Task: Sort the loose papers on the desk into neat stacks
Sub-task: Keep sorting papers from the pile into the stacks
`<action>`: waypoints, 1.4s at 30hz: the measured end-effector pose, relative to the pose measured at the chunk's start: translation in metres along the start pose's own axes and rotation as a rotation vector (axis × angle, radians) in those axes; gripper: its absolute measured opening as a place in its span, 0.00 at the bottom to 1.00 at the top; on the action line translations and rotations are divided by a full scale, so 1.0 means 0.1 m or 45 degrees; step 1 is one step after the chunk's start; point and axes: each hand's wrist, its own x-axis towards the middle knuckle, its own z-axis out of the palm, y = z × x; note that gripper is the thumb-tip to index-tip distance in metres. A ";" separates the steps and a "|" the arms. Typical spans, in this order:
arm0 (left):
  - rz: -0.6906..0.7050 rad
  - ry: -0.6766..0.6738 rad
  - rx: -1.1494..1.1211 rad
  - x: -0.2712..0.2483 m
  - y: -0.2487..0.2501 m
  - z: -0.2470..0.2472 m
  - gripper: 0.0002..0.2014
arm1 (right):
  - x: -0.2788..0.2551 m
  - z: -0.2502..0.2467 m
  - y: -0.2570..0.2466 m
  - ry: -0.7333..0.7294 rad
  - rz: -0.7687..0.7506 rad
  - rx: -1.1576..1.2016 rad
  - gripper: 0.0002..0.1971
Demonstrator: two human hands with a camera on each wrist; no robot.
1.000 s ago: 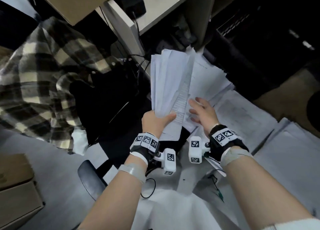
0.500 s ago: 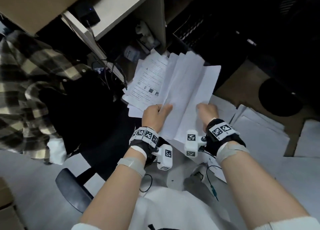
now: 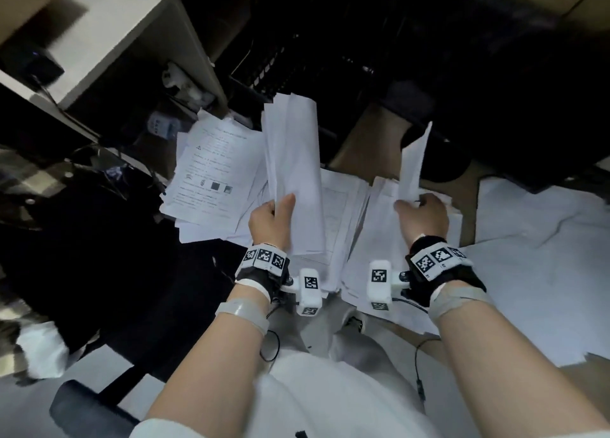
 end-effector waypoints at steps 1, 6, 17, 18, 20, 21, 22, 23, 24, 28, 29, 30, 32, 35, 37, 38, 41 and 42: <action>0.020 -0.008 0.013 0.04 -0.01 -0.04 0.28 | -0.04 0.11 -0.03 -0.124 -0.034 -0.029 0.14; -0.018 -0.020 0.068 0.32 -0.13 -0.55 0.27 | -0.36 0.96 -0.22 -0.463 0.003 -0.077 0.13; -0.211 -0.027 0.092 0.61 -0.74 -1.46 0.21 | -0.77 2.29 -0.42 -0.484 -0.015 -0.239 0.17; -0.225 -0.039 0.086 0.62 -0.77 -1.46 0.19 | -0.80 2.30 -0.45 -0.514 -0.013 -0.201 0.20; -0.235 -0.078 0.059 0.62 -0.79 -1.41 0.13 | -0.82 2.29 -0.49 -0.532 -0.035 -0.109 0.25; -0.235 -0.094 0.036 0.61 -0.78 -1.38 0.11 | -0.82 2.25 -0.51 -0.534 -0.043 -0.050 0.26; -0.241 -0.109 0.022 0.60 -0.76 -1.33 0.09 | -0.82 2.20 -0.52 -0.550 -0.048 0.024 0.25; -0.248 -0.121 0.004 0.58 -0.72 -1.26 0.09 | -0.81 2.13 -0.53 -0.585 -0.045 0.115 0.24; -0.258 -0.135 -0.003 0.56 -0.67 -1.18 0.10 | -0.83 2.04 -0.56 -0.644 -0.038 0.199 0.22; -0.262 -0.194 -0.021 0.44 -0.42 -0.82 0.16 | -0.84 1.66 -0.54 -0.812 -0.093 0.362 0.18; -0.248 -0.216 -0.049 0.40 -0.35 -0.74 0.15 | -0.80 1.56 -0.50 -0.782 -0.121 0.366 0.18; -0.226 -0.238 -0.061 0.34 -0.26 -0.65 0.14 | -0.77 1.44 -0.47 -0.751 -0.141 0.381 0.17; -0.162 -0.254 -0.042 0.23 -0.15 -0.50 0.14 | -0.66 1.23 -0.35 -0.700 -0.135 0.436 0.15; -0.103 -0.228 -0.015 0.06 -0.11 -0.26 0.26 | -0.50 0.94 -0.17 -0.650 -0.125 0.435 0.14; -0.093 -0.227 0.029 -0.07 -0.08 -0.13 0.27 | -0.42 0.77 -0.10 -0.661 -0.051 0.479 0.15; -0.099 -0.212 0.046 -0.14 -0.07 -0.07 0.28 | -0.38 0.69 -0.09 -0.677 0.012 0.529 0.16; -0.114 -0.138 0.048 -0.32 -0.03 0.03 0.28 | -0.26 0.47 -0.02 -0.741 0.179 0.598 0.28; -0.124 -0.116 0.039 -0.36 -0.03 0.04 0.27 | -0.22 0.42 0.02 -0.742 0.172 0.564 0.33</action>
